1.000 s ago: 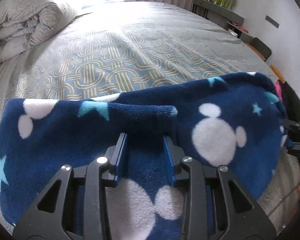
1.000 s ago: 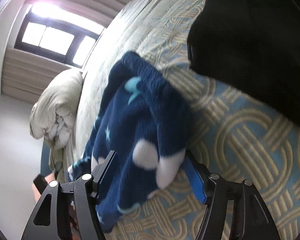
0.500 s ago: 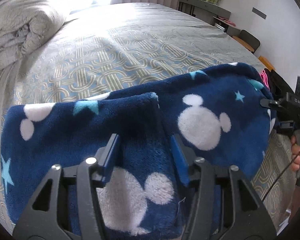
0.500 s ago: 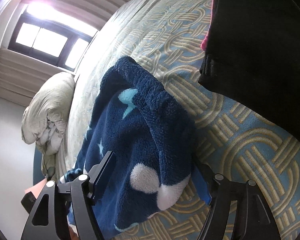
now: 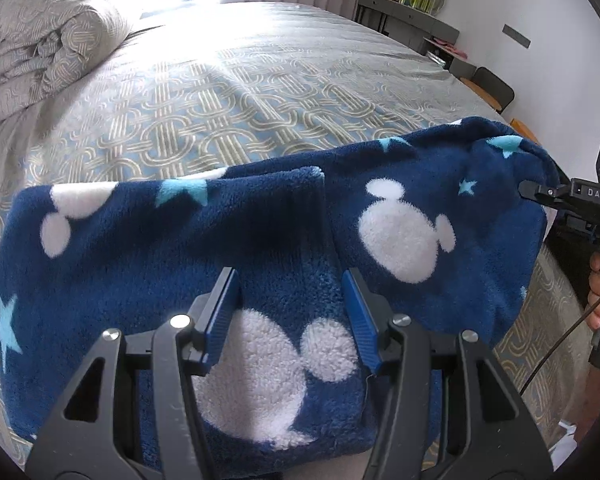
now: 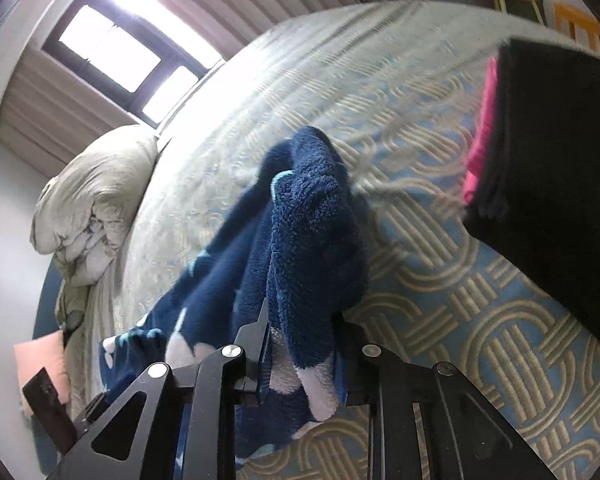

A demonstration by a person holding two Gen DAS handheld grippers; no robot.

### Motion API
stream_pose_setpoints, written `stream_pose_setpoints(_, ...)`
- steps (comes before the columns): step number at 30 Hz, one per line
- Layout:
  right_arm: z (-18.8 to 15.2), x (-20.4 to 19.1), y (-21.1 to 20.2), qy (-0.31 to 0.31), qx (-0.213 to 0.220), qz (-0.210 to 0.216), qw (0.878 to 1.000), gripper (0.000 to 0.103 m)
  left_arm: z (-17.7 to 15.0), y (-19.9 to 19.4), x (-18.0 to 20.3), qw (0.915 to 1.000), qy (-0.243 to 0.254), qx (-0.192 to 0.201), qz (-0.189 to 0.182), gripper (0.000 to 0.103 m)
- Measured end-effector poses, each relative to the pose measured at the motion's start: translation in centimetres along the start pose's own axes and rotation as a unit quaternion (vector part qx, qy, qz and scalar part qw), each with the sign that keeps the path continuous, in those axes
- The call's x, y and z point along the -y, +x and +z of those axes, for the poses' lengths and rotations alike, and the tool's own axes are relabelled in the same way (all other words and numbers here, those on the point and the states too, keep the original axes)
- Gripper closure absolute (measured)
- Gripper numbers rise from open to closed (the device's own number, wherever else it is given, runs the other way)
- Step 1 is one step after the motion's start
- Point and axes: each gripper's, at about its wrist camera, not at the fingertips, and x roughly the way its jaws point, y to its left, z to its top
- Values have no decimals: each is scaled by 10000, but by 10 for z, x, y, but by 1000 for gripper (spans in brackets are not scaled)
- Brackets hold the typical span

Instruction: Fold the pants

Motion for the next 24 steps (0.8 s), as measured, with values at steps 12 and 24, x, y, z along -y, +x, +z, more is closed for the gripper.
stream_pose_setpoints(12, -15, -105, -29, -1562, 542, 51, 9862, 83, -3, -19, -19, 9990, -376, 111, -204, 47)
stream_pose_setpoints(24, -47, -212, -29, -2617, 592, 604, 9614, 84, -20, -48, -78, 9951, -922, 332, -122, 46)
